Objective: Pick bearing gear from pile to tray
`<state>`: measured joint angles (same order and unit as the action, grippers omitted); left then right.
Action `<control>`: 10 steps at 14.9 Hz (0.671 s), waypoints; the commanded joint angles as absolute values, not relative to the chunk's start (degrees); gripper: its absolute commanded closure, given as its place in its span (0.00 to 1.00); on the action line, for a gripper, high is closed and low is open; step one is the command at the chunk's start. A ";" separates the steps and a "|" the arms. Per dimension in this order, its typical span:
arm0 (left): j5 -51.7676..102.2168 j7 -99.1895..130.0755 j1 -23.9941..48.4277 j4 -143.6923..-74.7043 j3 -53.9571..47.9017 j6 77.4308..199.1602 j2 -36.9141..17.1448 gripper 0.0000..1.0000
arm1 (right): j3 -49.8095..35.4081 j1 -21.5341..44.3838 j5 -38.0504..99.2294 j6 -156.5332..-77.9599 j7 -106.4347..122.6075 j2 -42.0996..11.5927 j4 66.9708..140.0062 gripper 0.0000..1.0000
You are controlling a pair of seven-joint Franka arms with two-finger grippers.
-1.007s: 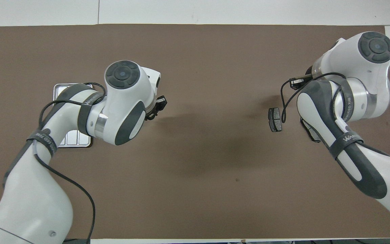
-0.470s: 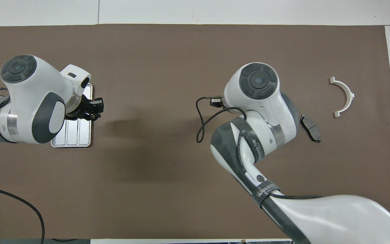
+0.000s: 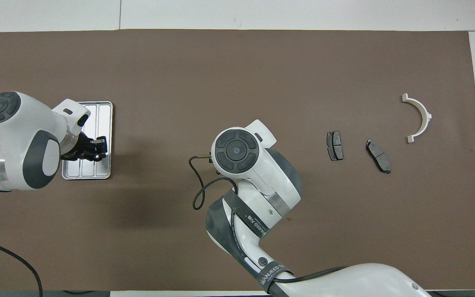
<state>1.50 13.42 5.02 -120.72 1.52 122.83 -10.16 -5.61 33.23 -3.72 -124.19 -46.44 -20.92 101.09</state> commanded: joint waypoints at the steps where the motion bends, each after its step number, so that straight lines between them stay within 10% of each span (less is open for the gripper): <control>1: 1.85 11.43 2.91 -124.63 1.06 125.15 -7.03 1.00 | -5.36 33.31 -3.34 -128.13 -48.07 -23.54 101.60 1.00; 10: 1.85 12.13 2.37 -126.47 0.97 131.57 -8.44 1.00 | -5.27 34.54 -3.52 -134.03 -48.96 -28.12 101.60 1.00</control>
<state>1.50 12.30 3.03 -124.97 1.48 128.88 -9.16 -5.42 34.55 -3.72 -132.06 -48.17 -27.08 101.41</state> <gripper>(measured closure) 0.643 0.762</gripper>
